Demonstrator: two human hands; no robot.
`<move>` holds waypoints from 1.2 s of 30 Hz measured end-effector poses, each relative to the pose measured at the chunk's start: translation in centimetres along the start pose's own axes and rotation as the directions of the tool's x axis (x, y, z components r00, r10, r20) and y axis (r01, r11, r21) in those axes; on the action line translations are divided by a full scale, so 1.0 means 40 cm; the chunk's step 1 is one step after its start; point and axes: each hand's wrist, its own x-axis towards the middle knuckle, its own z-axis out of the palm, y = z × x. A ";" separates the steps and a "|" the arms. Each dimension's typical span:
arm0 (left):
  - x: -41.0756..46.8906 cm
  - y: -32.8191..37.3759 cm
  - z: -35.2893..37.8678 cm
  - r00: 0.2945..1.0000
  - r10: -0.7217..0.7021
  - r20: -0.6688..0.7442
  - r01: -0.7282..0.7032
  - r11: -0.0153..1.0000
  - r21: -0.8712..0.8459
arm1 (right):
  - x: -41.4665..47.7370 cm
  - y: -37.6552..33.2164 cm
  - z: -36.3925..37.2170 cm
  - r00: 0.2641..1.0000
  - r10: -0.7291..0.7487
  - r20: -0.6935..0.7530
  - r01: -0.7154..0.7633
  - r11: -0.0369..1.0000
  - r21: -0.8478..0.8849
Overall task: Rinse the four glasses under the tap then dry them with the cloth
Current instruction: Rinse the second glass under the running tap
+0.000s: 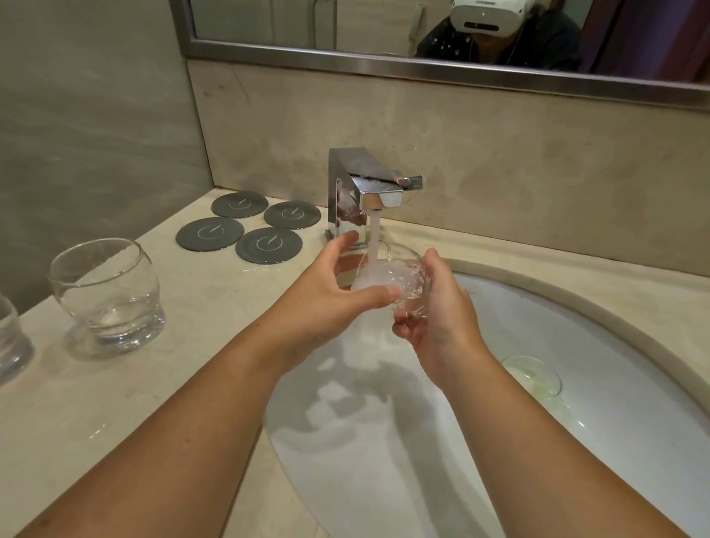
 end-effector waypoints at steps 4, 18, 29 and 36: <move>-0.007 0.008 0.006 0.999 -0.038 -0.032 0.037 0.999 -0.018 | 0.000 -0.001 0.006 0.997 -0.079 -0.001 0.079 0.997 -0.024; -0.009 0.007 -0.004 0.999 0.047 -0.017 -0.044 0.990 0.134 | -0.009 0.003 -0.006 0.988 0.149 0.029 -0.147 0.987 -0.069; -0.009 0.003 0.005 0.999 -0.032 -0.030 0.031 0.999 -0.027 | 0.002 0.009 0.003 0.987 -0.160 0.015 0.161 0.982 -0.102; -0.005 0.000 -0.008 0.999 -0.004 -0.049 0.004 1.000 -0.009 | 0.012 0.006 -0.003 0.996 -0.082 0.029 0.085 0.989 -0.124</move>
